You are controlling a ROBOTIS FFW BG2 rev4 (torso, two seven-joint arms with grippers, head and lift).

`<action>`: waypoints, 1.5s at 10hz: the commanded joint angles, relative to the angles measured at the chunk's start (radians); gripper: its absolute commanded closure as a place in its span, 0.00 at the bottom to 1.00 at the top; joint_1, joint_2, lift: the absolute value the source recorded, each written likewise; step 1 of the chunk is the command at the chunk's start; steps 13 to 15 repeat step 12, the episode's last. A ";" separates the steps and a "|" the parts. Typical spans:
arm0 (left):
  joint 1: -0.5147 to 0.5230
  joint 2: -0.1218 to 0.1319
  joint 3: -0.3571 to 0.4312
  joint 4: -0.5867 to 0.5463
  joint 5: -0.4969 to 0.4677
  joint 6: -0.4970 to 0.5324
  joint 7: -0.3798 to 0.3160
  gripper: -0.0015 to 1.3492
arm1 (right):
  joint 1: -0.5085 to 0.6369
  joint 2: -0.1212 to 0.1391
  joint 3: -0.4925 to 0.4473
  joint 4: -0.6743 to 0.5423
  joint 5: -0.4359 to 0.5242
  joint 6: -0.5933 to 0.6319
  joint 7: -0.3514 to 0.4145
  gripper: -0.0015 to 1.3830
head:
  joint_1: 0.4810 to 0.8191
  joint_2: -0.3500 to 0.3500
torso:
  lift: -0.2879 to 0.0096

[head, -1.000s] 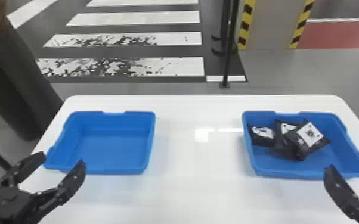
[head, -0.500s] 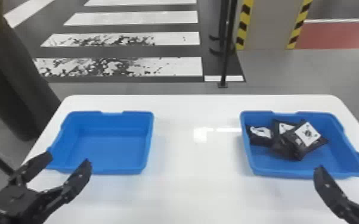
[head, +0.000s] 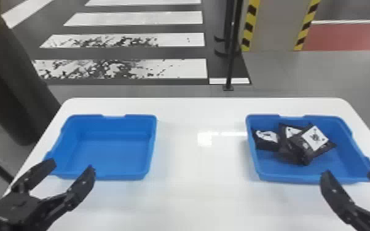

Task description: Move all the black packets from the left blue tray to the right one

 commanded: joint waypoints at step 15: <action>0.003 0.000 -0.004 0.001 0.012 0.020 0.000 0.12 | -0.003 -0.002 0.002 0.007 -0.014 0.000 0.000 0.11 | 0.63 0.57 | 0.50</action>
